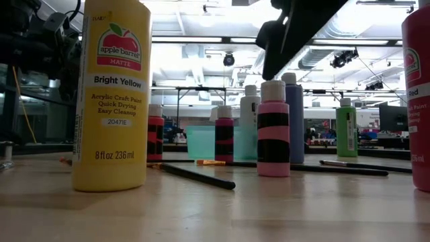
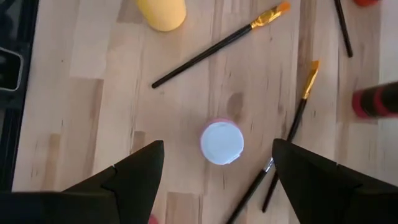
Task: Pick & Place Paint Supplies
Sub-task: Put the light pink paint bottle into the green bin
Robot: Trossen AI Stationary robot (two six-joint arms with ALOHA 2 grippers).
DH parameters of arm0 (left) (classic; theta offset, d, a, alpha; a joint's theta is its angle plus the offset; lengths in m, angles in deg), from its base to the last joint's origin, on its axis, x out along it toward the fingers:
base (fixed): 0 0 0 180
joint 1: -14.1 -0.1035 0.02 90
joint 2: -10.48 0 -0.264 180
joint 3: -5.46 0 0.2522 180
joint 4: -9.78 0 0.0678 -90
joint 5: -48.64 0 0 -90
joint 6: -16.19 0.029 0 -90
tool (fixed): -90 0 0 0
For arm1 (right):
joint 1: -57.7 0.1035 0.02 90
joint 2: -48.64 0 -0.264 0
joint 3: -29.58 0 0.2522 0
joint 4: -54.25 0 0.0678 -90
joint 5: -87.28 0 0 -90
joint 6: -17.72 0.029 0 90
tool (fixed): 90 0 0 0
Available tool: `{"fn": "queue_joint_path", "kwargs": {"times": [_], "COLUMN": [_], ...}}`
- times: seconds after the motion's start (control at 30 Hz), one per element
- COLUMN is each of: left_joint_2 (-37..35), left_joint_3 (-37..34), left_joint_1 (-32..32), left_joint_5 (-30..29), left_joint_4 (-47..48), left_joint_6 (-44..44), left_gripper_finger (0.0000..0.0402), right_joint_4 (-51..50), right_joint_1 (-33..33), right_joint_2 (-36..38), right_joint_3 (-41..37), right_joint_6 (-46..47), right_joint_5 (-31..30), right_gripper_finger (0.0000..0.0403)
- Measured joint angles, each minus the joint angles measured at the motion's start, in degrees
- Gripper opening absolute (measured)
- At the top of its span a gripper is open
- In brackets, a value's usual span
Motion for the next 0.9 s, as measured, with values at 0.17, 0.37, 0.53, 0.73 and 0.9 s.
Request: {"fn": "queue_joint_path", "kwargs": {"times": [0.17, 0.37, 0.53, 0.73, 0.9], "left_joint_2": [0.0, 0.02, 0.0, 0.0, 0.01], "left_joint_3": [0.0, 0.0, 0.0, 0.0, 0.0], "left_joint_1": [0.01, -0.01, 0.01, 0.0, 0.0], "left_joint_5": [0.01, 0.01, 0.01, -0.01, -0.01], "left_joint_4": [0.0, 0.0, -0.02, -0.03, -0.02], "left_joint_6": [-0.01, 0.01, 0.01, 0.0, 0.0], "left_gripper_finger": [0.0136, 0.0136, 0.0136, 0.0136, 0.0136], "right_joint_4": [-0.04, 0.04, 0.24, 1.71, 1.94], "right_joint_1": [0.47, -0.58, -1.75, -1.67, -1.78], "right_joint_2": [0.02, 0.02, -1.72, -3.9, -4.13], "right_joint_3": [0.0, 0.02, 0.04, 0.06, 0.04], "right_joint_6": [0.26, -1.16, -2.7, -3.96, -3.85], "right_joint_5": [0.1, 0.23, 0.95, 3.82, 4.21], "right_gripper_finger": [0.0293, 0.0293, 0.0293, 0.0293, 0.0279]}}
